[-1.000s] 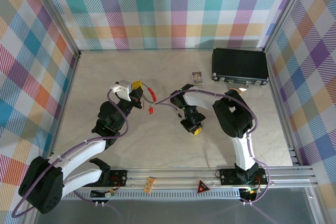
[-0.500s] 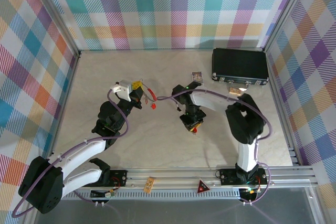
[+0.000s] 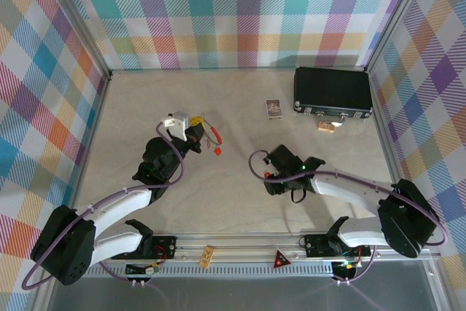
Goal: Put the keys on the keyring
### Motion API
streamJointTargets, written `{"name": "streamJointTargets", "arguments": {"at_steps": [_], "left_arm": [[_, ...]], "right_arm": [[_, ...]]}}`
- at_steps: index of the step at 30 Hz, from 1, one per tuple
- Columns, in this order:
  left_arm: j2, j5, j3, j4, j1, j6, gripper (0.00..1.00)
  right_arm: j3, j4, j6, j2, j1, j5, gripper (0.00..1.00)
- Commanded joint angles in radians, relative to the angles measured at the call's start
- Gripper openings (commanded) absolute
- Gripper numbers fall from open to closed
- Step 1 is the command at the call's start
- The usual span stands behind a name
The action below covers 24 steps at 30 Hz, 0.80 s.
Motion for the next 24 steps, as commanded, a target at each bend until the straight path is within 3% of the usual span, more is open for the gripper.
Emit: {"name": "streamJointTargets", "arguments": {"at_steps": [1, 5, 14, 24], "left_arm": [[0.001, 0.027, 0.041, 0.055, -0.004, -0.024, 0.00], [0.005, 0.030, 0.041, 0.052, -0.004, -0.026, 0.00], [0.006, 0.027, 0.041, 0.052, -0.006, -0.026, 0.00], [0.008, 0.026, 0.036, 0.060, -0.006, -0.022, 0.00]], "right_arm": [[-0.091, 0.263, 0.008, -0.039, 0.052, 0.116, 0.42], [-0.140, 0.351, -0.015, -0.068, 0.148, 0.264, 0.42], [-0.187, 0.402, 0.047, -0.020, 0.234, 0.393, 0.38], [-0.206, 0.412, 0.115, 0.041, 0.252, 0.422, 0.33]]}}
